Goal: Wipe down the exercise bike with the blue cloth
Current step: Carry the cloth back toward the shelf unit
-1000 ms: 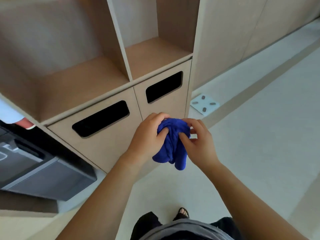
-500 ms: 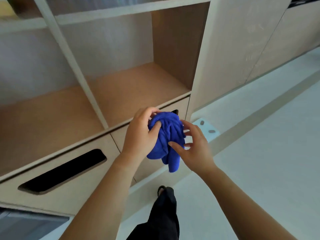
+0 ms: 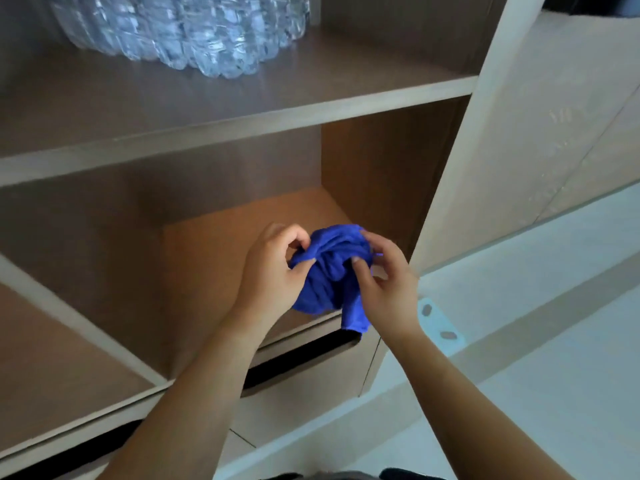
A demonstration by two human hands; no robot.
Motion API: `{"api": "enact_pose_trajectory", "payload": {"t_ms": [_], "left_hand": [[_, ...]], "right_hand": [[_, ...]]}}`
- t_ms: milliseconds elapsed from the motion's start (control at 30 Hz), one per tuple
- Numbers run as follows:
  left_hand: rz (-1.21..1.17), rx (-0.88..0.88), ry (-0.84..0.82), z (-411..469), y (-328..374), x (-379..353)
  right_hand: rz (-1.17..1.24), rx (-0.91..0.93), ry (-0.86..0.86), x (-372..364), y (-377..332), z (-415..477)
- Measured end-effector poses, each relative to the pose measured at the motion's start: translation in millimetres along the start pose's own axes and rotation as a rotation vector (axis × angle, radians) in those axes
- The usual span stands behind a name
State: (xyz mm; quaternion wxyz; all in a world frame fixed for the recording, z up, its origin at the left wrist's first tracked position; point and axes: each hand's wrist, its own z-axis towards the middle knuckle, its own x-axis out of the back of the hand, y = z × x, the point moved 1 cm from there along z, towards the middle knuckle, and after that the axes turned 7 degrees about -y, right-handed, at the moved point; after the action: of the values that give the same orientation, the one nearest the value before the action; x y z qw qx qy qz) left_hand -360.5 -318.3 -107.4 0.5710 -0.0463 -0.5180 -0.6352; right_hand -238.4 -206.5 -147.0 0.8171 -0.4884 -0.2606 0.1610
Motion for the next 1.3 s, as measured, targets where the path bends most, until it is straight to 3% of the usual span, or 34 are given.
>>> {"api": "enact_pose_trajectory", "payload": {"t_ms": [67, 233, 500, 600, 667, 833, 967, 1067, 1233, 1300], "left_hand": [[0.031, 0.040, 0.002, 9.4, -10.9, -7.3], [0.079, 0.258, -0.173, 4.2, -36.8, -45.7], [0.048, 0.455, -0.138, -0.6, -35.1, -88.1], [0.224, 0.489, -0.286, -6.4, -35.3, -104.2], [0.309, 0.518, -0.284, -15.6, -34.7, -117.0], [0.383, 0.694, -0.054, -30.0, -36.8, -128.4], [0.417, 0.769, -0.137, -19.6, -31.8, -128.1], [0.411, 0.776, -0.078, -7.4, -27.7, -116.0], [0.519, 0.678, 0.187, 7.8, -23.3, -98.5], [0.545, 0.668, 0.156, 5.9, -24.5, -98.5]], "right_hand": [[0.008, 0.002, -0.073, -9.5, 12.7, 19.1], [-0.038, -0.042, -0.335, -20.7, 52.7, 41.5], [-0.243, 0.069, -0.716, -7.1, 80.3, 67.4], [-0.362, 0.130, -0.941, -5.2, 89.7, 70.1], [-0.469, 0.167, -1.052, -4.2, 99.1, 69.5], [-0.558, 0.203, -1.047, -2.0, 114.2, 72.8], [-0.557, 0.160, -1.039, -9.6, 113.3, 83.4], [-0.460, 0.132, -0.964, -15.5, 102.1, 89.6], [-0.274, 0.230, -0.777, -24.0, 85.4, 102.0], [-0.304, 0.239, -0.816, -22.9, 85.3, 103.8]]}}
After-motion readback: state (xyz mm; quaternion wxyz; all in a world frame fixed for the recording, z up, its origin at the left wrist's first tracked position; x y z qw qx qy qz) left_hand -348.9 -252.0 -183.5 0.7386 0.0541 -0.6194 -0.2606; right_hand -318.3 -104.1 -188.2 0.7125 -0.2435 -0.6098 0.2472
